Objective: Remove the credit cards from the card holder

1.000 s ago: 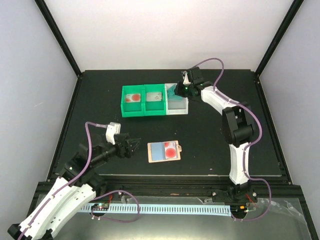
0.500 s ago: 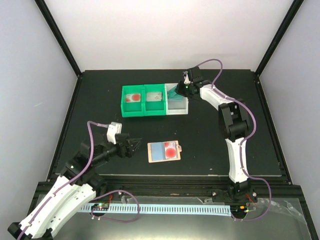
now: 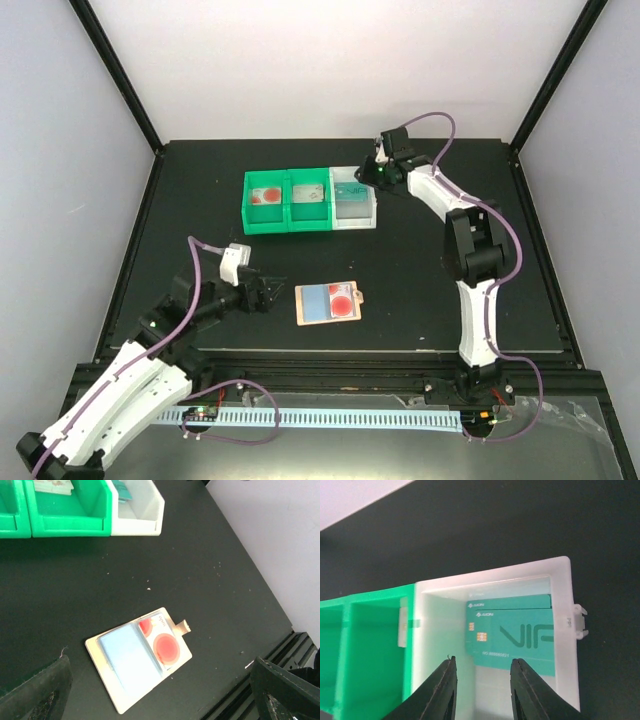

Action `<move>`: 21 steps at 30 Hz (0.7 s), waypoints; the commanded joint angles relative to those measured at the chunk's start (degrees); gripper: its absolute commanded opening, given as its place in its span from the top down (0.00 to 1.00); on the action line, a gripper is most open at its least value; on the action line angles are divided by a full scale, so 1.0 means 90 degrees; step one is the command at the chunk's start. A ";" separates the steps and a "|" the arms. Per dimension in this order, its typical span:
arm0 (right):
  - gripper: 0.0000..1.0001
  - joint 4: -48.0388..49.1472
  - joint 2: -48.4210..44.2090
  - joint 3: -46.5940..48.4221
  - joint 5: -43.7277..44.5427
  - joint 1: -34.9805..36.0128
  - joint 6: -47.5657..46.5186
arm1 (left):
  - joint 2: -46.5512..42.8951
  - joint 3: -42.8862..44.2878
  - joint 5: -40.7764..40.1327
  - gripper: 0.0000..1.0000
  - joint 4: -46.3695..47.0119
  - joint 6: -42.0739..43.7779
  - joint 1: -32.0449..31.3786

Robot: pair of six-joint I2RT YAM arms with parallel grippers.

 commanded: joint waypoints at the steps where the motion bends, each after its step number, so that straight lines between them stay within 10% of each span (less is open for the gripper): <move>1: 0.70 -0.0113 -0.0925 -0.0253 0.0152 -0.0034 -0.0098 | 0.0300 0.0131 0.0064 0.01 -0.0140 -0.0066 0.0043; 21: 0.71 0.0269 -0.4969 -0.4743 -0.0689 0.0139 -0.0153 | 0.1208 -0.0390 0.0642 0.06 0.1039 -0.0800 0.0034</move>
